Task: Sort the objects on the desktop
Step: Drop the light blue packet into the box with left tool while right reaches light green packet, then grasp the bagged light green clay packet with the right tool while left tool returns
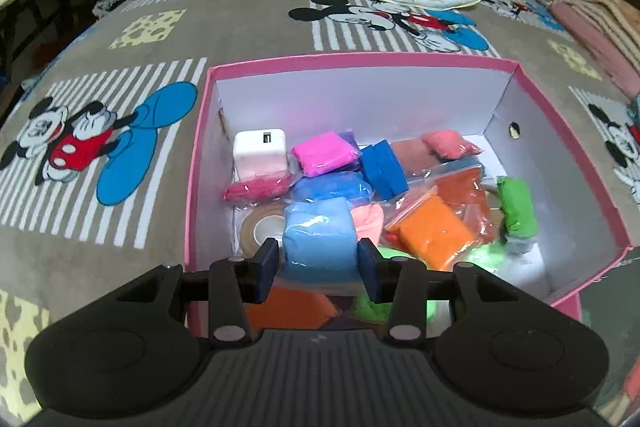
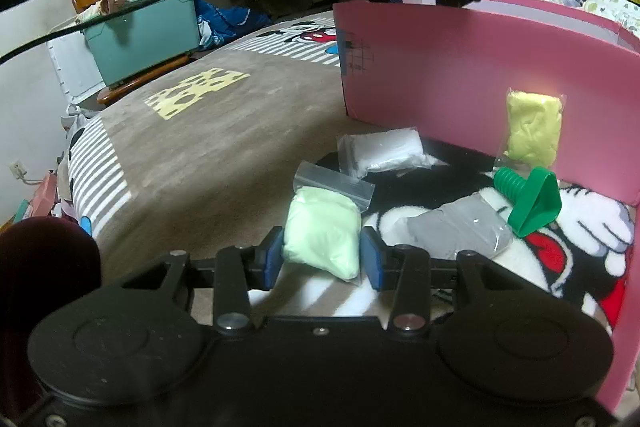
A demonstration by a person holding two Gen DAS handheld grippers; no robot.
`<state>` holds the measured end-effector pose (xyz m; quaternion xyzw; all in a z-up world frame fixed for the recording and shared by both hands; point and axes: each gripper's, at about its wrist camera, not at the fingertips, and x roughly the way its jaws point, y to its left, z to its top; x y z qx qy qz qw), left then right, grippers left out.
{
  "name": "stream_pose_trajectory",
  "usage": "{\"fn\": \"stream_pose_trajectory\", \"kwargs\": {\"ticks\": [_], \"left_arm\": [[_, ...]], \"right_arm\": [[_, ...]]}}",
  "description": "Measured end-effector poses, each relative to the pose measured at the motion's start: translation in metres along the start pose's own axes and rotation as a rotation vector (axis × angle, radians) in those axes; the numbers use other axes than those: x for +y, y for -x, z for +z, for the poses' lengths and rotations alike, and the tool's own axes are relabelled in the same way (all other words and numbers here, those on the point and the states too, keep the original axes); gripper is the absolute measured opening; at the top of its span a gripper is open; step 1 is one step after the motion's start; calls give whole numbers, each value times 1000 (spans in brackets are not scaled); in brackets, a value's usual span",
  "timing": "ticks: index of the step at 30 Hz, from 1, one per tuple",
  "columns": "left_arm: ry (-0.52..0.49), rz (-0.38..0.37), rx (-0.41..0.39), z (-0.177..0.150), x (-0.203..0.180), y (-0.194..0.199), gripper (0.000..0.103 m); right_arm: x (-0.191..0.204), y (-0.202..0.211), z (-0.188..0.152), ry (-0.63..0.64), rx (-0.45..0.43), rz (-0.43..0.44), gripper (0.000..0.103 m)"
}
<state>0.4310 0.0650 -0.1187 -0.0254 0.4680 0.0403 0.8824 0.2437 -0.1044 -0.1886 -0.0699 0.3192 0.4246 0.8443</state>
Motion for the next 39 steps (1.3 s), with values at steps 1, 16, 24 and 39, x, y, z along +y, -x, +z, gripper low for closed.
{"fn": "stream_pose_trajectory", "kwargs": {"ticks": [1, 16, 24, 39], "left_arm": [[-3, 5, 1, 1, -1, 0, 42], [-6, 24, -33, 3, -3, 8, 62], [-55, 19, -181, -23, -6, 60, 62], [21, 85, -349, -163, 17, 108, 62]], "right_arm": [[0, 0, 0, -1, 0, 0, 41], [-3, 0, 0, -9, 1, 9, 40], [-7, 4, 0, -34, -8, -5, 41], [-13, 20, -12, -122, -44, -44, 40]]}}
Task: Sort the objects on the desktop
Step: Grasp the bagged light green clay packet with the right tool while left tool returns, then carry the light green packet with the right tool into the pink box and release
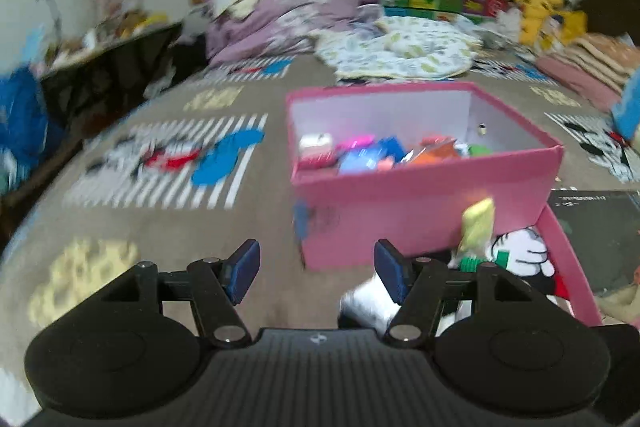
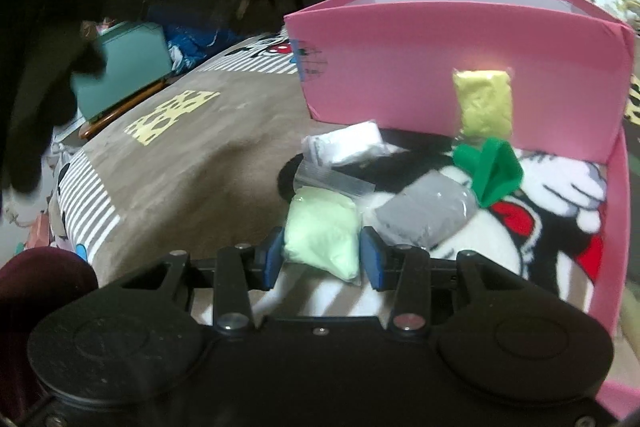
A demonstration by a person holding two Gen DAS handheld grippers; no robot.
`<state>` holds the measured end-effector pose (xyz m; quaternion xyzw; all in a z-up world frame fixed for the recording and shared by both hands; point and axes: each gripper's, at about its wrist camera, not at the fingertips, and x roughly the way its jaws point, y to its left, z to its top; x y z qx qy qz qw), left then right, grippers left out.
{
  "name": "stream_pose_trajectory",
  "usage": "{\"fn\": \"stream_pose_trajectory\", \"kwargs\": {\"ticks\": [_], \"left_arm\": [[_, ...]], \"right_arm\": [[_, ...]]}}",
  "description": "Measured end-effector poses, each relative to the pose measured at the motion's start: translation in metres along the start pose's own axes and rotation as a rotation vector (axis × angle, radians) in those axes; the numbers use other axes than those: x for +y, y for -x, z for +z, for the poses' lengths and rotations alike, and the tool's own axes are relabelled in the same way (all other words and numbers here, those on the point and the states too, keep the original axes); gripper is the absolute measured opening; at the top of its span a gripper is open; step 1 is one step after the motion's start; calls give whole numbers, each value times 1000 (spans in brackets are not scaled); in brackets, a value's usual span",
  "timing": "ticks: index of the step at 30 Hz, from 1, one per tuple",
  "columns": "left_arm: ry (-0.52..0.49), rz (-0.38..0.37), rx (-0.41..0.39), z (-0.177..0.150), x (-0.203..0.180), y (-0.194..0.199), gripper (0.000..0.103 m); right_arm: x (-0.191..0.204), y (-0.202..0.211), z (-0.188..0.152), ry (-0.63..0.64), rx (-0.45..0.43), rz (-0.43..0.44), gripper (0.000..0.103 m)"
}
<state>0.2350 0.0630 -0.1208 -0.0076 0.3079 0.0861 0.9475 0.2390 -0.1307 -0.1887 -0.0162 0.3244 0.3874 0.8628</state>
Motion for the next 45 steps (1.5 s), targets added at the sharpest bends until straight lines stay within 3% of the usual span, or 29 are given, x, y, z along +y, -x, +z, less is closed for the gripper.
{"fn": "stream_pose_trajectory", "kwargs": {"ticks": [4, 10, 16, 20, 22, 23, 24, 35, 38, 45], "left_arm": [[34, -25, 23, -30, 6, -14, 62], [-3, -78, 38, -55, 9, -26, 62], [-49, -104, 29, -63, -2, -33, 62], [-17, -116, 41, -63, 0, -37, 62], [4, -112, 51, -62, 4, -39, 62], [17, -110, 55, -61, 6, -40, 62], [31, -112, 57, -60, 9, -40, 62], [90, -157, 71, -57, 17, -42, 62], [88, -165, 79, -58, 15, -43, 62], [95, -178, 84, -56, 14, -44, 62]], "right_arm": [[3, 10, -8, -3, -6, -23, 40], [6, 29, -13, -4, -6, -45, 40], [0, 38, -11, -63, -16, -46, 38], [4, 29, -16, -25, 47, -103, 37], [8, 26, -17, -10, 60, -122, 41], [9, 25, -17, -2, 66, -136, 56], [11, 24, -16, 5, 75, -150, 63], [42, 3, -12, 289, 137, -250, 62], [34, 1, -8, 256, 159, -195, 42], [30, 19, 3, 219, 151, -179, 41]]}}
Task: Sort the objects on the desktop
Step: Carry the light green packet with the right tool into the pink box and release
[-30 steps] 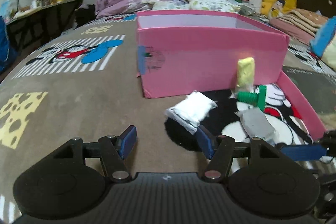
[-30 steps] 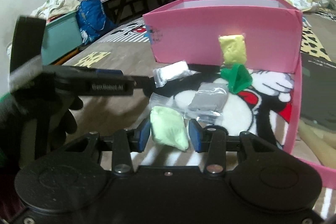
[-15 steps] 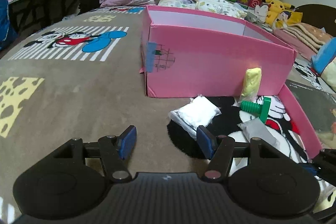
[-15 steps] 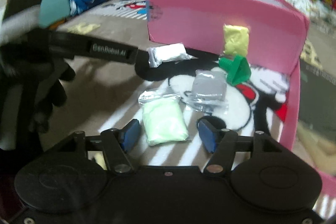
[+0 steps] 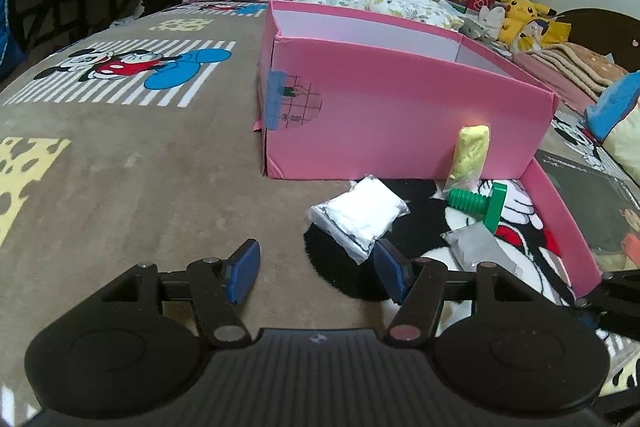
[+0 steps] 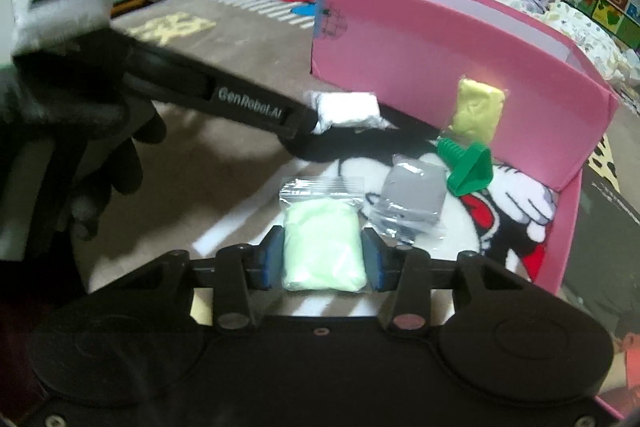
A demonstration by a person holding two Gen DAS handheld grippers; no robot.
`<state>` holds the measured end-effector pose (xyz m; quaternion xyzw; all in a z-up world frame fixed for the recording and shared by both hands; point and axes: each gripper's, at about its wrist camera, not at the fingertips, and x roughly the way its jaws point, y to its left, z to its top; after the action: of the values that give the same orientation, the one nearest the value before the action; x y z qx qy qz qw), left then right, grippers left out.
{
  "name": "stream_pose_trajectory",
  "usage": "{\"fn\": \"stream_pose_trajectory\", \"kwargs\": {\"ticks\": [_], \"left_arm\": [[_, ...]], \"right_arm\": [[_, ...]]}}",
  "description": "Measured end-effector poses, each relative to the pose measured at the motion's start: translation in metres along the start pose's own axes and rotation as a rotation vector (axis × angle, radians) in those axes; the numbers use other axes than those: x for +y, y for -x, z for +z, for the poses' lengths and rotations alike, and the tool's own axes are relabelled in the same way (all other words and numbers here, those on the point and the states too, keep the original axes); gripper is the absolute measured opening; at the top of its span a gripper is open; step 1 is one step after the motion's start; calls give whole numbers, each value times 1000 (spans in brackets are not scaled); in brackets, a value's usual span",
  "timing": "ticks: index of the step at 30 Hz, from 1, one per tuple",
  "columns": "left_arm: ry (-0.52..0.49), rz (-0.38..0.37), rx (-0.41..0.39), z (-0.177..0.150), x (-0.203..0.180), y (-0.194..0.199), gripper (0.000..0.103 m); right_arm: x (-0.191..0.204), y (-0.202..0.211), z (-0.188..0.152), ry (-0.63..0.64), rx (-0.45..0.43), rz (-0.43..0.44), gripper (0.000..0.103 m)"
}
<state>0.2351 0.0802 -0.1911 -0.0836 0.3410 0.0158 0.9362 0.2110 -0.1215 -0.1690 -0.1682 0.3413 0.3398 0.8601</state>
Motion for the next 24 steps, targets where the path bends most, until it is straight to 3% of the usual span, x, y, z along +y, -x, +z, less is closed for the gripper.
{"fn": "stream_pose_trajectory", "kwargs": {"ticks": [12, 24], "left_arm": [[-18, -15, -15, 3, -6, 4, 62], [-19, -31, -11, 3, -5, 3, 62]], "right_arm": [[-36, 44, 36, -106, -113, -13, 41], [-58, 52, 75, -122, -189, -52, 41]]}}
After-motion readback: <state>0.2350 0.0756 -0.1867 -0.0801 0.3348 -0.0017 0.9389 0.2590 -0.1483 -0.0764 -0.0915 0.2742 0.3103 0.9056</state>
